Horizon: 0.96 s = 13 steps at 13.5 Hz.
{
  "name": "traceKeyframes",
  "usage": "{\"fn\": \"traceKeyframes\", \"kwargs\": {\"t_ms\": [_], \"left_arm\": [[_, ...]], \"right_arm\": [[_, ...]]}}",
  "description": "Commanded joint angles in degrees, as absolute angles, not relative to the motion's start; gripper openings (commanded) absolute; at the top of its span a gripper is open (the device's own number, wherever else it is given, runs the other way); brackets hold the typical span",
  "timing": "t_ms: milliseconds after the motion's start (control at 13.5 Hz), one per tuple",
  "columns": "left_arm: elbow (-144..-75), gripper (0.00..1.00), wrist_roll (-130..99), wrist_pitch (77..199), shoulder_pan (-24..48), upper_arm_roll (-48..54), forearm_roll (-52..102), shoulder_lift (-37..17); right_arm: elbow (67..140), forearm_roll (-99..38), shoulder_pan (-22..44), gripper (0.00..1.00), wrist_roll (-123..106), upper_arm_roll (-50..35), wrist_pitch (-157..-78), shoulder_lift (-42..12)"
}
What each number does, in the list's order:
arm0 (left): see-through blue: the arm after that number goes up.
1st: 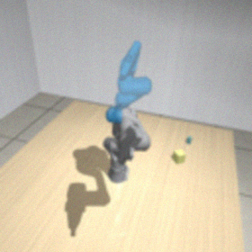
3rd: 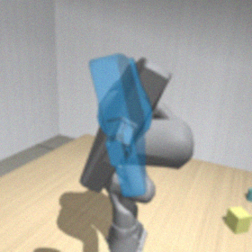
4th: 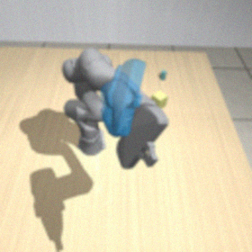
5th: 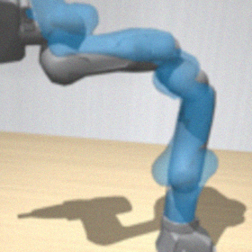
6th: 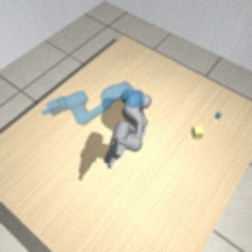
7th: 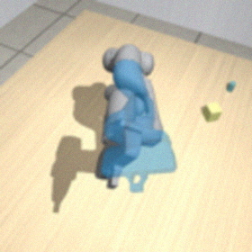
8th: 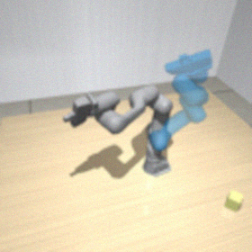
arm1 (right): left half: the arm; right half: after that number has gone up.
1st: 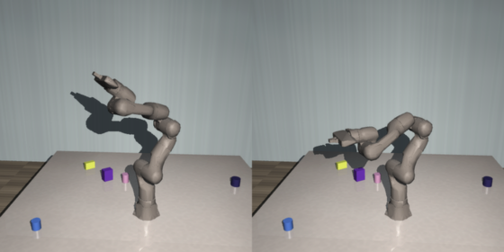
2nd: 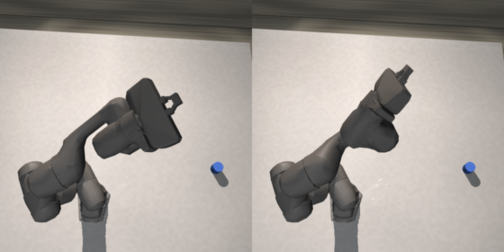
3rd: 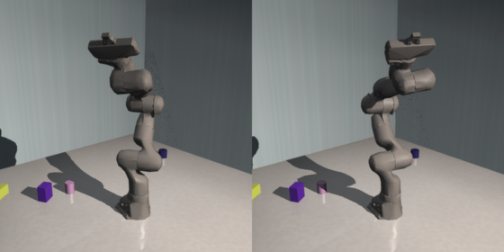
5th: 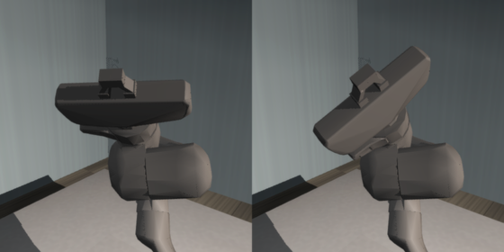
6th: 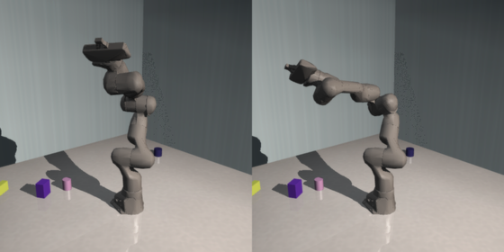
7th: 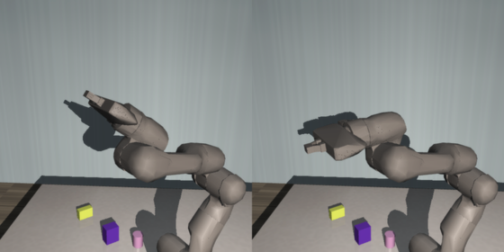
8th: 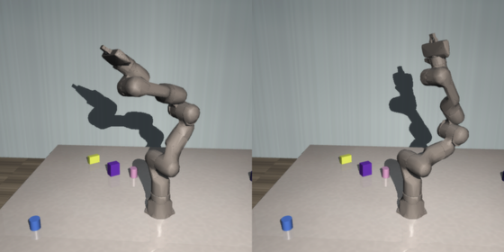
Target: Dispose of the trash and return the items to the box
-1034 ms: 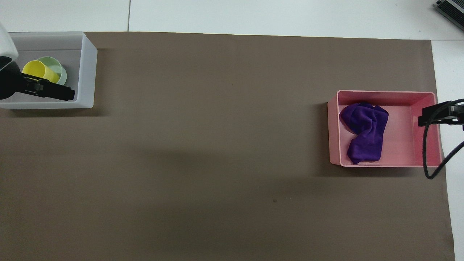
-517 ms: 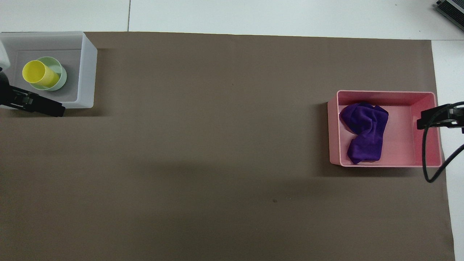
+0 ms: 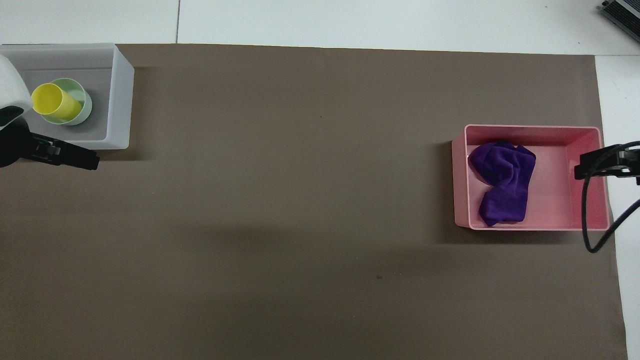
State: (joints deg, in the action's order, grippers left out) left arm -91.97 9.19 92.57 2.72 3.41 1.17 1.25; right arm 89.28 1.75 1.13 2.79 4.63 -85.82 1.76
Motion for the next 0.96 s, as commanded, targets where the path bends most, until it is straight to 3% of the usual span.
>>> {"fn": "traceKeyframes", "kwargs": {"t_ms": [0, 887], "left_arm": [[-94.6, 1.0, 8.2, 93.9, 2.9, 3.1, 0.0, 3.3], [-95.0, 1.0, 4.2, 94.7, 2.4, 2.8, -0.6, 3.6]], "right_arm": [[91.2, 1.9, 0.8, 1.0, 1.7, 4.3, -86.6, 3.4], [91.3, 1.9, 0.8, 1.0, 1.2, 4.3, -86.7, 3.4]]}}
